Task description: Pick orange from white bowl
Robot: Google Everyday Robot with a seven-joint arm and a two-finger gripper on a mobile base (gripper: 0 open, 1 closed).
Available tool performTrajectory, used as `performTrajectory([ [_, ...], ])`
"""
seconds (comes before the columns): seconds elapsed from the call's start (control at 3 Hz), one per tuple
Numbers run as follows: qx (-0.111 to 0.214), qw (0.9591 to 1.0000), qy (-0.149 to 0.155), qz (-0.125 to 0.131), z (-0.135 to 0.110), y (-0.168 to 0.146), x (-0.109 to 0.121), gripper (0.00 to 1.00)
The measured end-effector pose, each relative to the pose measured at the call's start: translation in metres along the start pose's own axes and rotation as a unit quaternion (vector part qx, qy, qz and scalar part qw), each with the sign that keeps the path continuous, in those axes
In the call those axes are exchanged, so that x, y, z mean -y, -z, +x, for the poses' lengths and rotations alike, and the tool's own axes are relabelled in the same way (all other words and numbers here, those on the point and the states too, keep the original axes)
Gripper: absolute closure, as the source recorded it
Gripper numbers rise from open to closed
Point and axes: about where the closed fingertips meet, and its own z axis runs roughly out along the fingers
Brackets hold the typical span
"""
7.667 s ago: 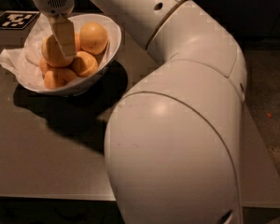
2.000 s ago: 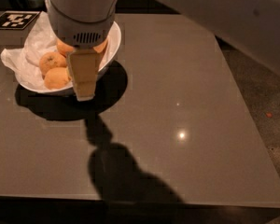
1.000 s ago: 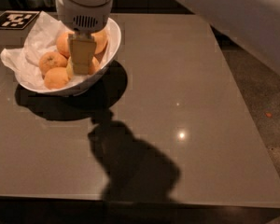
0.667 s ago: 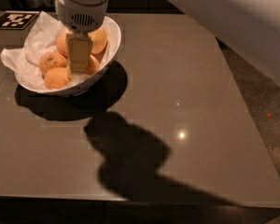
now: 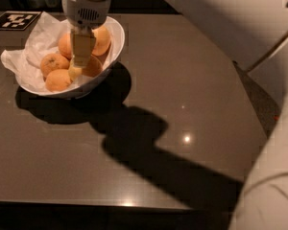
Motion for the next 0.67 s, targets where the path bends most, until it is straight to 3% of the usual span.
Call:
performTrajectory([
  [0.67, 0.014, 0.9989, -0.018, -0.041, 0.009, -0.024, 0.001, 0.47],
])
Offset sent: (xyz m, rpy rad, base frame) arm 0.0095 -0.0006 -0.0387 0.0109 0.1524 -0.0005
